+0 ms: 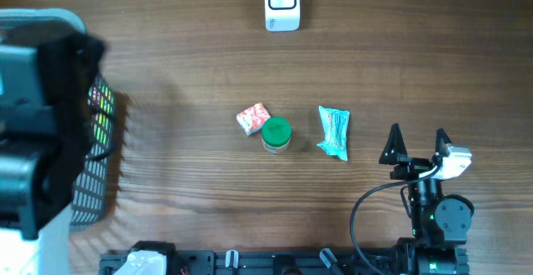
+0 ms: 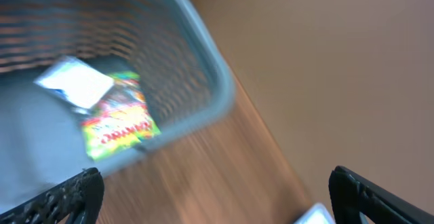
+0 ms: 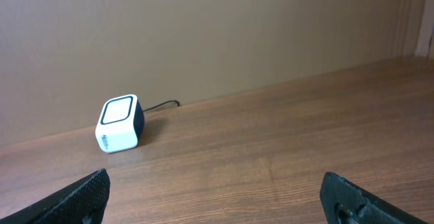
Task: Scan the item barcode
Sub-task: 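Reach the left gripper into the basket and grasp the white box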
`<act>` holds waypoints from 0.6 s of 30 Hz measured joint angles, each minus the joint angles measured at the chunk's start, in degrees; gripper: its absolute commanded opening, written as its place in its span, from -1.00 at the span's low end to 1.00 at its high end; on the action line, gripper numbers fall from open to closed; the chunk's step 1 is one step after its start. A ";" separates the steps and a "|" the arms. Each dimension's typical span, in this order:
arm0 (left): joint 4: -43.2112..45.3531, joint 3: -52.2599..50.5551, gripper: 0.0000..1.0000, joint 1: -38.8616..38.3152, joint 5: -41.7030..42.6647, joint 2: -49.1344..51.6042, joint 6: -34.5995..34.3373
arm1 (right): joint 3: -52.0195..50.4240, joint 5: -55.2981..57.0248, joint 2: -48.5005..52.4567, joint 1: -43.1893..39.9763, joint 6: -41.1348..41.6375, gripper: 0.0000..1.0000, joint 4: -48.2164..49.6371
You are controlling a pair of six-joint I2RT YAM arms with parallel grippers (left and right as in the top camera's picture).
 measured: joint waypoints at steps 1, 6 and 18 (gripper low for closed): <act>-1.75 0.02 1.00 4.72 0.22 -0.61 -2.25 | 0.00 0.00 0.00 0.00 0.00 0.99 0.00; -4.37 0.02 1.00 24.28 6.67 2.75 -7.61 | 0.00 0.00 0.00 0.00 0.00 1.00 0.00; -9.60 -0.15 1.00 41.29 21.18 25.64 -17.09 | 0.00 0.00 0.00 0.00 0.00 0.99 0.00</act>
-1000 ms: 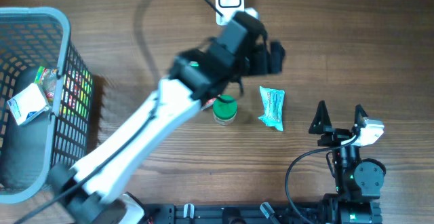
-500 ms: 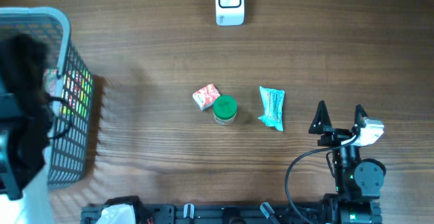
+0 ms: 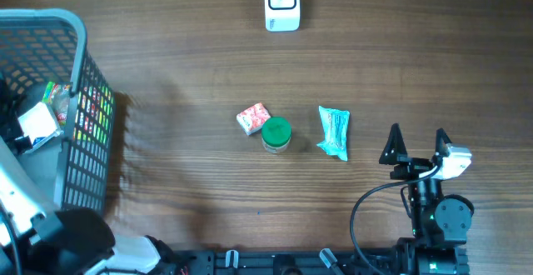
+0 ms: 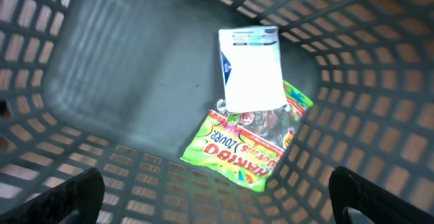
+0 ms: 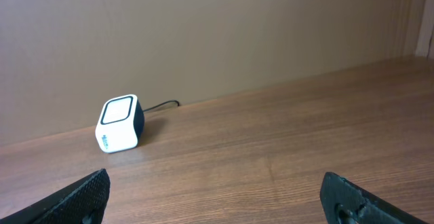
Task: Scan the item barcode
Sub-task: 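Reach the left gripper into the basket and grasp the white box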
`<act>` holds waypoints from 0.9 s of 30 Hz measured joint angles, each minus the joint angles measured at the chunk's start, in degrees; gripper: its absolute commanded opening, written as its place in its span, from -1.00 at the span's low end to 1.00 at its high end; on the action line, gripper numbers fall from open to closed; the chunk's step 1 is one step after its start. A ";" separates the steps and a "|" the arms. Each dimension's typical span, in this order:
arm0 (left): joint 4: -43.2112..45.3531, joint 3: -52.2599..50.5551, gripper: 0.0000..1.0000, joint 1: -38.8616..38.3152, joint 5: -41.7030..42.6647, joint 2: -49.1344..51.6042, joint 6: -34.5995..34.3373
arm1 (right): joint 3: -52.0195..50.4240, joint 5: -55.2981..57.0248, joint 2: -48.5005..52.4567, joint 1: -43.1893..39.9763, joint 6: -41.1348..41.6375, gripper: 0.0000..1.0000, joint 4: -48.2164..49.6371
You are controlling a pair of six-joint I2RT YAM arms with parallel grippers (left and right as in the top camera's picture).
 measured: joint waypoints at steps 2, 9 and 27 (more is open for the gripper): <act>0.79 0.00 1.00 0.04 0.48 2.36 -2.08 | 0.00 0.00 0.00 0.00 0.00 0.99 0.00; 6.47 0.00 1.00 0.04 0.66 7.67 -1.25 | 0.00 0.00 0.00 0.00 0.00 0.99 0.00; 29.53 -15.58 1.00 0.04 1.31 13.88 0.44 | 0.00 0.00 0.00 0.00 0.00 1.00 0.00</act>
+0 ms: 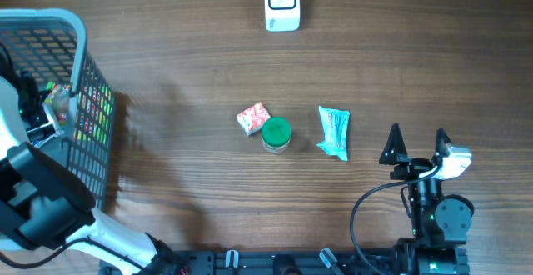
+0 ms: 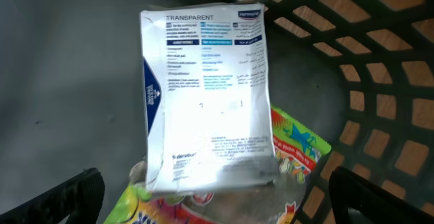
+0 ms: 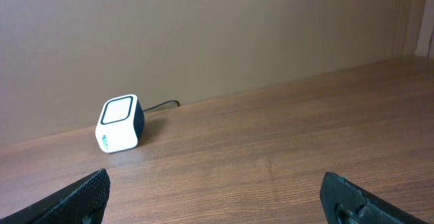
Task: Scan the item barcode
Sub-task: 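Reach the left gripper into the basket and grasp the white box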
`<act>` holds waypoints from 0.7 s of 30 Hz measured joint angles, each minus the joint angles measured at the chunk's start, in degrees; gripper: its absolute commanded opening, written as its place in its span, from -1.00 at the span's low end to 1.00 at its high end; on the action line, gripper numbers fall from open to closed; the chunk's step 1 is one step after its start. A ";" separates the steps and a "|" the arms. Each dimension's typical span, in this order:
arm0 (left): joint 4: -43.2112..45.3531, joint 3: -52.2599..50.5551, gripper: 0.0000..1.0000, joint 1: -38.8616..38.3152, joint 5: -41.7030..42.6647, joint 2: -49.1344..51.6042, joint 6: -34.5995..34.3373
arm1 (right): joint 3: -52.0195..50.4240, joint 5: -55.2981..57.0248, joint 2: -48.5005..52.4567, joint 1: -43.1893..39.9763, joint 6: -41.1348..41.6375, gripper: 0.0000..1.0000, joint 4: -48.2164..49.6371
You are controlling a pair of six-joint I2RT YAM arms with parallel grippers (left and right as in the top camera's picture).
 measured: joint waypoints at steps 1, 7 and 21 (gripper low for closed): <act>0.74 -0.74 1.00 0.00 0.17 0.04 0.00 | 0.00 0.00 0.00 0.00 0.00 0.99 0.00; 4.59 -2.47 1.00 0.00 0.61 3.61 0.02 | 0.00 0.00 0.00 0.00 0.00 0.99 0.00; 2.95 -2.58 0.25 0.04 0.66 7.41 1.77 | 0.00 0.00 0.00 0.00 0.00 0.99 0.00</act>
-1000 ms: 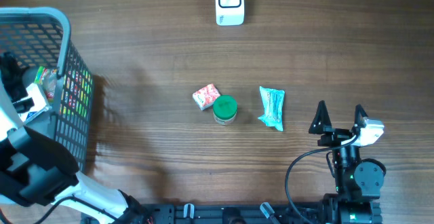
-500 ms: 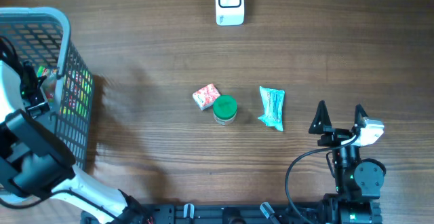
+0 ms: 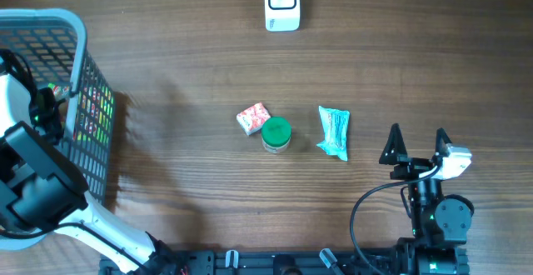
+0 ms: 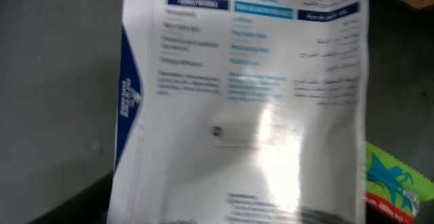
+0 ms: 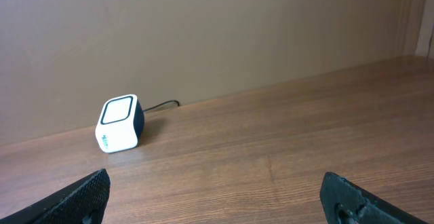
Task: Scan the item barcode
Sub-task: 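Reach the left gripper into the basket and grasp the white box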
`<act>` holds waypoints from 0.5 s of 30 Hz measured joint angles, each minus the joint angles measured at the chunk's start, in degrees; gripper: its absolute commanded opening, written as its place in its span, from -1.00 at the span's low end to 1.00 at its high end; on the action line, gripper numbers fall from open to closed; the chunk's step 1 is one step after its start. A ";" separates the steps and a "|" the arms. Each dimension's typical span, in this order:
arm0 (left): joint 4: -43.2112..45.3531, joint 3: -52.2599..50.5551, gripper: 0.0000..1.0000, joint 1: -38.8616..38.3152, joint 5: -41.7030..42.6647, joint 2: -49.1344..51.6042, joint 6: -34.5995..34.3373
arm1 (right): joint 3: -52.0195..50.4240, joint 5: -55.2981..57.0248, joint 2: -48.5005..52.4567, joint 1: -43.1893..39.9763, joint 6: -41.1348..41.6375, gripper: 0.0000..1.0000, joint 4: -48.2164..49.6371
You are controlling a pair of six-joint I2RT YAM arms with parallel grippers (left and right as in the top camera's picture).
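A white packet with blue print (image 4: pixel 244 108) fills the left wrist view. It lies on a green candy bag (image 4: pixel 393 176) at the bottom of the grey mesh basket (image 3: pixel 75 25). My left gripper (image 3: pixel 38 110) is down inside the basket, right over the packet. Only one dark finger (image 4: pixel 64 207) shows, wide at the lower left corner, and the packet hides the rest. The white barcode scanner (image 3: pixel 282 3) stands at the table's far edge. My right gripper (image 5: pixel 217 193) rests open and empty near the front right, facing the scanner (image 5: pixel 119 124).
On the wooden table's middle lie a red-and-white packet (image 3: pixel 253 117), a green-lidded jar (image 3: pixel 276 133) and a teal packet (image 3: pixel 335 132). The basket's walls close in round the left arm. A wall stands behind the scanner.
My left gripper has moved lower onto the white packet, which now fills its view. The packet and candy bag lie as before. The right arm has not moved.
My left gripper was beside the basket's rim, looking in at an angle. Then it was above the basket's inside with both bags in sight. It was then closer over the white packet, and now hangs right on it. The right arm stayed still throughout.
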 measured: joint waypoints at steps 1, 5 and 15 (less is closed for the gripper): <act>0.07 0.00 0.16 0.00 -0.07 0.00 0.44 | 0.00 0.00 0.00 0.00 0.00 0.99 0.00; 0.09 0.00 -0.07 0.02 -0.28 0.00 2.03 | 0.00 0.00 0.00 0.00 0.00 1.00 0.00; -0.96 -0.61 -0.12 0.26 0.35 -4.50 5.29 | 0.00 0.00 0.00 0.00 0.00 0.99 0.00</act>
